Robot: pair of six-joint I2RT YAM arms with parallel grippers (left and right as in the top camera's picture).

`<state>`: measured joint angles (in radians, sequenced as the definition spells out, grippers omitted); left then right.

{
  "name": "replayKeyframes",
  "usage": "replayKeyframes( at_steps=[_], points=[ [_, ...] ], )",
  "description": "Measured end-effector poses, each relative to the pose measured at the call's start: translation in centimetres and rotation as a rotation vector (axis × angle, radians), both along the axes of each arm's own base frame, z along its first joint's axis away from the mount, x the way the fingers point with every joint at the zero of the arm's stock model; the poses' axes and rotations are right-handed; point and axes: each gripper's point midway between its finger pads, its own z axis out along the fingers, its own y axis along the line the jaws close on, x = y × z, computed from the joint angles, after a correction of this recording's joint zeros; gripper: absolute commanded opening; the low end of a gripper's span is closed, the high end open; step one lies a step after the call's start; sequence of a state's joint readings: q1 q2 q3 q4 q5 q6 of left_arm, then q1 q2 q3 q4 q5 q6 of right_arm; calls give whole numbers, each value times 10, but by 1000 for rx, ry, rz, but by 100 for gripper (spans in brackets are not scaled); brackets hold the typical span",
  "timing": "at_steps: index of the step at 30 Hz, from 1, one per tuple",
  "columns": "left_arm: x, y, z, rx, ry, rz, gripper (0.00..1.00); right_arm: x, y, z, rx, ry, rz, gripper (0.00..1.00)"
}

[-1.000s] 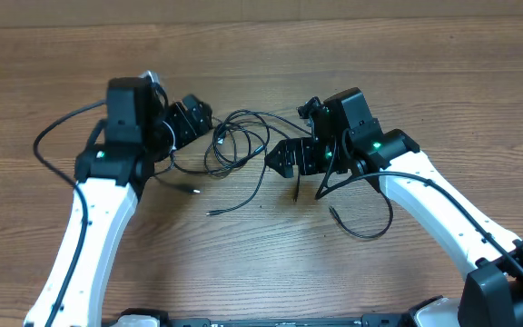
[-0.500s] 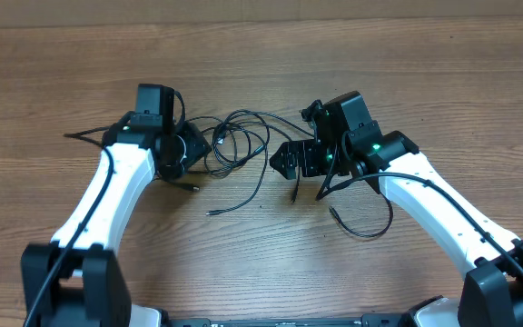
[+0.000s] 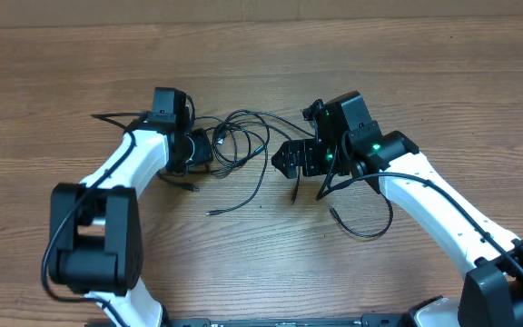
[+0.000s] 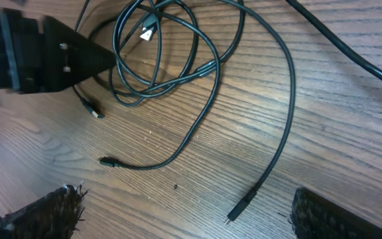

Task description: Untangle cables

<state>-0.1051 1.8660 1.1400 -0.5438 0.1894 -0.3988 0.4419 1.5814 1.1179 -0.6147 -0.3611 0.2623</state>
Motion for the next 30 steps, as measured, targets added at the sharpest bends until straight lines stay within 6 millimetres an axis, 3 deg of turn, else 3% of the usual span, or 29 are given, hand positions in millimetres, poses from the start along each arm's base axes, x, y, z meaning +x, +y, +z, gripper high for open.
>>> replayKeyframes(
  at_steps=[7, 11, 18, 22, 26, 30],
  points=[
    [8, -5, -12, -1, -16, -77, 31, 0, 0, 0, -3, -1, -2, 100],
    [11, -17, -14, 1, -32, -155, 4, 1, 0, 0, -2, -2, -2, 100],
    [9, -34, -16, -13, -26, -233, 4, 1, 0, 0, 0, -5, -2, 100],
    [-15, -27, -14, -4, 104, -225, 4, 2, 0, 1, 1, -10, -1, 100],
    [-24, -22, 9, 9, 184, -224, 4, 4, 1, 2, 6, -20, -1, 100],
    [-9, -25, 62, 12, 122, -240, 4, 4, 1, 2, 7, -19, 0, 100]
  ],
)
